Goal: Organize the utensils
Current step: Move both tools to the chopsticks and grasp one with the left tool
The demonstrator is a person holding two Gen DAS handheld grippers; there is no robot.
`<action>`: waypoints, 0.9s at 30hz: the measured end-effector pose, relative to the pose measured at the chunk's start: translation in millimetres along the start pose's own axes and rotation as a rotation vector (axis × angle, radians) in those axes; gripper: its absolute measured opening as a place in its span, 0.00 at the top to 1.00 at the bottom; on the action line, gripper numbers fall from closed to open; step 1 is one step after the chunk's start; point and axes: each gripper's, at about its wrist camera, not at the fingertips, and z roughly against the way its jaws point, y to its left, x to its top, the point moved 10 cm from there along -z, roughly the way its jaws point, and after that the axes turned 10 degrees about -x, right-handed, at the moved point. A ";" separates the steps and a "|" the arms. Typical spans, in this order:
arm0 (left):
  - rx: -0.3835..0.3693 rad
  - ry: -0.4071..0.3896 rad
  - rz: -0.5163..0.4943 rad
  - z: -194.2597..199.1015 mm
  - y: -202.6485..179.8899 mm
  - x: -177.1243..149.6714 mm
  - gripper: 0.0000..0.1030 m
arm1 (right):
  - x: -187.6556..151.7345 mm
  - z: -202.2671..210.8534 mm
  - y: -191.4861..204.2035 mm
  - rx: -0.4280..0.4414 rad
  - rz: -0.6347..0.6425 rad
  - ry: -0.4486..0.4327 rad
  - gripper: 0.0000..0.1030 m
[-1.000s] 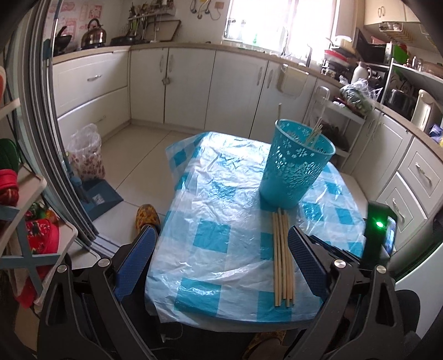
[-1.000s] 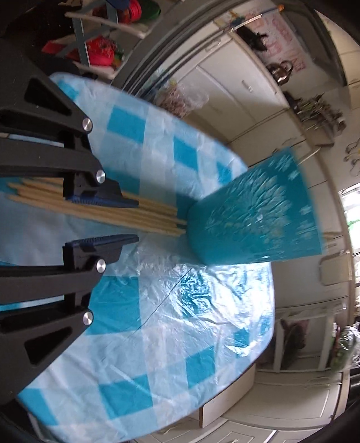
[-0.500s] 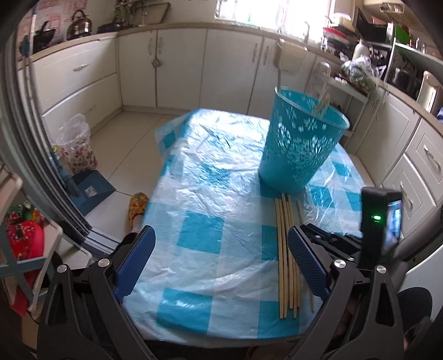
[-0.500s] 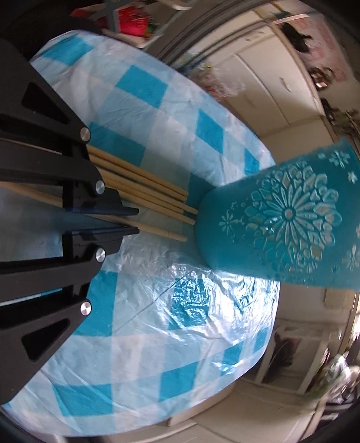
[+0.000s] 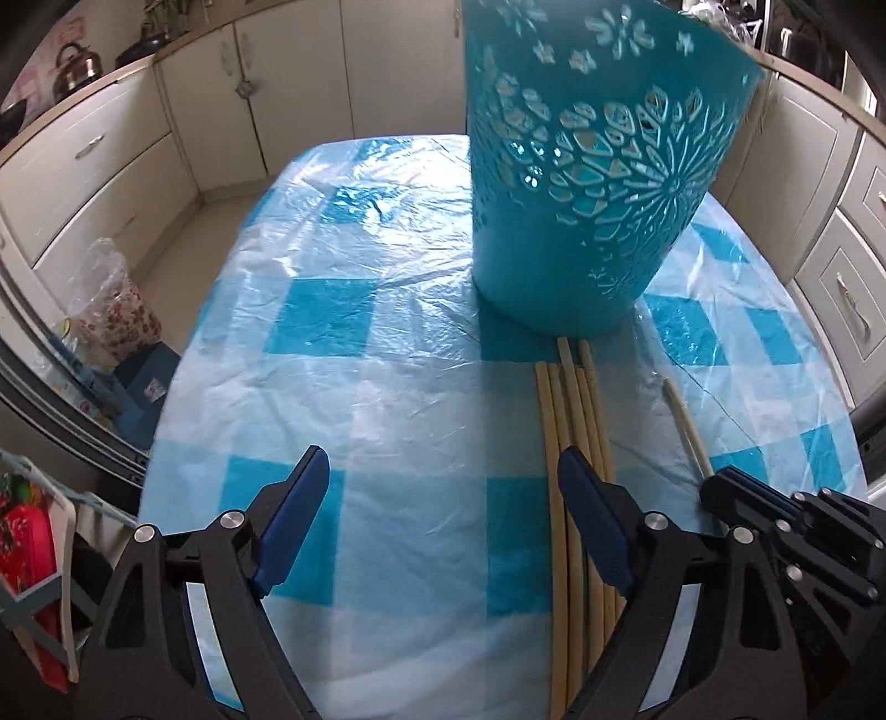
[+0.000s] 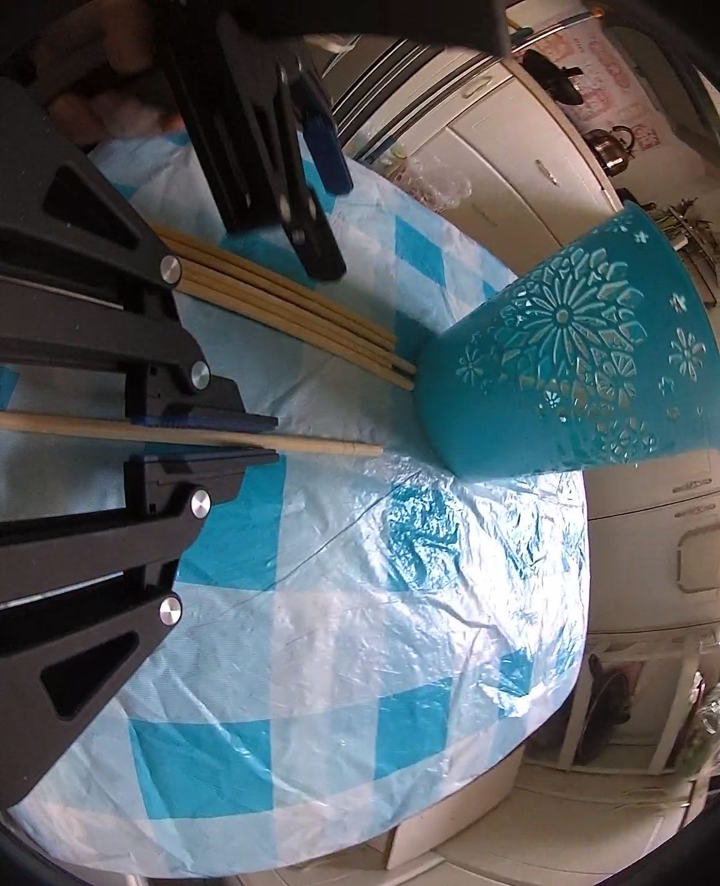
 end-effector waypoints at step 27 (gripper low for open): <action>-0.251 -0.023 0.001 44.1 -16.6 12.0 0.95 | 0.3 0.6 3.5 0.013 -0.011 -0.004 0.94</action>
